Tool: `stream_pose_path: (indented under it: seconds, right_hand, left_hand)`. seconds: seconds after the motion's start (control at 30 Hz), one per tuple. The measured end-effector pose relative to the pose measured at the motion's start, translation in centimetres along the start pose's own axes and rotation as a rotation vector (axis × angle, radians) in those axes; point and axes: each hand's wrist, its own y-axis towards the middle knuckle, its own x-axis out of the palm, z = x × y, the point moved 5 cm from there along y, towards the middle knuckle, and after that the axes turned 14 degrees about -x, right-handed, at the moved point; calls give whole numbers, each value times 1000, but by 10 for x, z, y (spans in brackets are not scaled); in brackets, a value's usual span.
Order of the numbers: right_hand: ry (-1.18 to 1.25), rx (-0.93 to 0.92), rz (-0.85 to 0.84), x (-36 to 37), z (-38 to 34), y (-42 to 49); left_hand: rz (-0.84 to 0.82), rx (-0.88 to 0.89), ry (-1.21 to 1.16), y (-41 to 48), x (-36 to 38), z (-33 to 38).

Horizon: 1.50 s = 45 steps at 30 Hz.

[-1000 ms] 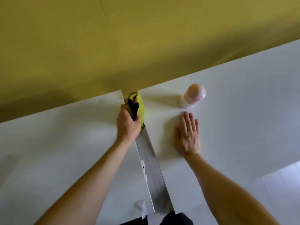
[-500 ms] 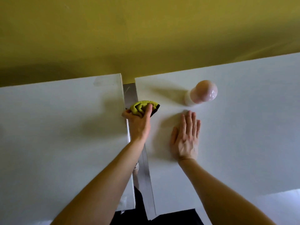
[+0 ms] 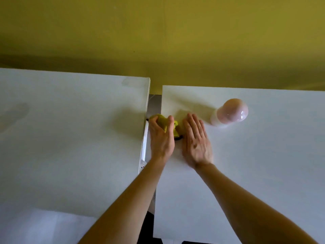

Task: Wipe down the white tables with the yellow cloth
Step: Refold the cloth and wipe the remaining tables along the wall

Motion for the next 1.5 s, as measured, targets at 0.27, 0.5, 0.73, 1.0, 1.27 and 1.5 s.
stream_pose_path:
  seconds: [0.27,0.5,0.73,1.0,1.27,1.5]
  right_hand:
    - [11,38,67,-7,-3,1]
    - [12,59,43,-8,-4,1]
    - [8,42,51,-13,-5,0]
    - [11,38,53,-14,-6,2]
    - [-11,26,49,-15,-11,2]
    - [-8,29,72,-16,-9,2]
  left_hand:
    - [282,140,147,54,12,53]
    - [277,335,238,27,10,14]
    - [337,342,199,76,26,80]
    - [372,419,383,60,12,49]
    - [368,369,289,23,2,23]
    - [298,381,355,72,16,66]
